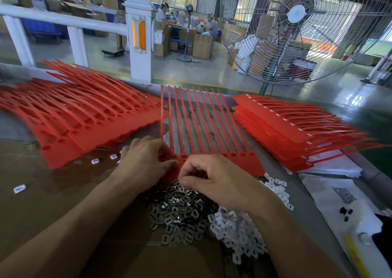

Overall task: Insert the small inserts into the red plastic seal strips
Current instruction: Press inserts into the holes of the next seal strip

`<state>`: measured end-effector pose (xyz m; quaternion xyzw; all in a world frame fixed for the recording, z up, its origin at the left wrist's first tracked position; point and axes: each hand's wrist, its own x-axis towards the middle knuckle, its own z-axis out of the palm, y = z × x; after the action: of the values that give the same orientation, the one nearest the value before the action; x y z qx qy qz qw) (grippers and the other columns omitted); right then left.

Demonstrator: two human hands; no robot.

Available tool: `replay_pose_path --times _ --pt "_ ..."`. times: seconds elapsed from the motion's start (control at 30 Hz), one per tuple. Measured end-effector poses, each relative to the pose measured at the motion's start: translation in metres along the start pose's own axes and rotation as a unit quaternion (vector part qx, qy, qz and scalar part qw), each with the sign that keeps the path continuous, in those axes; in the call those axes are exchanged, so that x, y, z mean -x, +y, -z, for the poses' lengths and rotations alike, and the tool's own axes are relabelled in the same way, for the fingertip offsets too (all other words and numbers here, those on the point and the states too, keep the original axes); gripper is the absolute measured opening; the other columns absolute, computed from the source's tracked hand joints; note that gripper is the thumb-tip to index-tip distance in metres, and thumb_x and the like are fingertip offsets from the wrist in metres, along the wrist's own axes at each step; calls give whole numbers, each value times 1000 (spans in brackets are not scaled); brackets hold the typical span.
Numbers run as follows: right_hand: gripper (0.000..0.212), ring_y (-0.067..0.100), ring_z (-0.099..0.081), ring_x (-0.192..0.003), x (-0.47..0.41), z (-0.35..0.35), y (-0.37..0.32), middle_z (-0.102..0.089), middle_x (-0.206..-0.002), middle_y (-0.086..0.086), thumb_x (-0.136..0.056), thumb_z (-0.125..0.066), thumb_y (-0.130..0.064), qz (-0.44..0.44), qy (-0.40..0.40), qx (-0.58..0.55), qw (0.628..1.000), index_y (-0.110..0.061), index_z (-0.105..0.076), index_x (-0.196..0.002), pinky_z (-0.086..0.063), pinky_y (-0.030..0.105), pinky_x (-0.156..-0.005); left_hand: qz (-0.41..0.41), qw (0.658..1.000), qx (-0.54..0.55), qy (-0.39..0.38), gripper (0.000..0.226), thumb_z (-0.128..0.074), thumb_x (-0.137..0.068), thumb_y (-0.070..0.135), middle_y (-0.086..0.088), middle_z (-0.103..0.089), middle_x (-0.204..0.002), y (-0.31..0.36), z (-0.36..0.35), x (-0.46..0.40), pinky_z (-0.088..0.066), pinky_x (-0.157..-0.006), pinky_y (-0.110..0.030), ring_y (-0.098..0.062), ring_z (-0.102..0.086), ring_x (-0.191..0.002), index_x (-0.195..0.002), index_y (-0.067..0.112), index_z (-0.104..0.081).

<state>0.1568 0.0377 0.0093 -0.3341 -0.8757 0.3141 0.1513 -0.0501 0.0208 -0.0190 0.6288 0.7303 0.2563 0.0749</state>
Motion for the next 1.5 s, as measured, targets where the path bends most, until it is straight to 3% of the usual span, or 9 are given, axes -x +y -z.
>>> replay_pose_path --times 0.1,0.3,0.43,0.5,0.67,0.77,0.93,1.13,1.5 --pt "6 1 -66 -80 0 2 3 -71 -86 -15 -96 -74 -26 -8 4 -36 999 -32 -73 -97 -51 17 -71 -3 1000 1 2 31 -70 -84 58 12 -56 -121 -1 0 0 -31 -102 -41 -16 -44 -119 -108 40 -66" --pt "12 2 -69 -83 1 2 6 -74 -90 -15 -95 -74 -23 -29 16 -41 999 -33 -76 -99 -57 23 -77 -5 1000 1 2 31 -70 -83 59 12 -56 -119 -1 -1 0 -31 -100 -40 -15 -45 -117 -108 40 -66" --pt "14 -6 -68 -92 1 3 6 -74 -95 -22 -99 -70 -23 -31 23 -45 998 -34 -78 -102 -49 12 -76 -6 1000 4 1 31 -70 -83 59 13 -56 -118 -1 -1 0 -31 -101 -40 -15 -45 -117 -107 40 -67" --pt "13 -8 -68 -87 1 4 7 -74 -91 -24 -97 -72 -23 -39 37 -48 997 -34 -79 -99 -48 9 -72 -6 1000 4 3 31 -70 -83 59 13 -56 -118 -1 -1 0 -32 -101 -41 -15 -45 -117 -106 40 -67" --pt "4 -8 -67 -76 1 13 20 -74 -84 -22 -92 -77 -31 -115 179 -60 975 -33 -77 -89 -44 8 -63 -2 1000 9 -1 33 -71 -82 61 13 -55 -119 -3 -2 -1 -30 -102 -41 -15 -44 -118 -107 41 -66" --pt "5 -1 -68 -74 4 30 35 -75 -82 -16 -91 -77 -33 -188 274 -74 940 -32 -77 -87 -48 18 -62 -2 1000 13 -4 33 -71 -81 62 14 -54 -119 -4 -2 -1 -29 -102 -41 -14 -44 -118 -107 42 -66" --pt "10 9 -65 -70 11 52 68 -72 -73 -9 -94 -72 -26 -259 346 -29 901 -27 -76 -86 -43 27 -60 -1 1000 11 -6 34 -70 -82 62 14 -54 -120 -2 -2 -1 -29 -102 -41 -15 -43 -119 -108 42 -66" --pt "12 9 -63 -84 7 54 90 -72 -89 -4 -99 -66 -24 -299 308 13 903 -21 -77 -96 -41 24 -62 2 1000 13 -6 33 -71 -82 61 13 -56 -123 -1 -1 -1 -29 -103 -42 -16 -44 -121 -108 41 -67" --pt "14 5 -62 -78 0 53 87 -68 -82 -14 -96 -69 -27 -319 257 59 910 -28 -76 -83 -46 29 -65 5 1000 20 -6 32 -71 -83 60 12 -55 -127 -1 1 1 -26 -106 -42 -16 -41 -124 -109 41 -67"
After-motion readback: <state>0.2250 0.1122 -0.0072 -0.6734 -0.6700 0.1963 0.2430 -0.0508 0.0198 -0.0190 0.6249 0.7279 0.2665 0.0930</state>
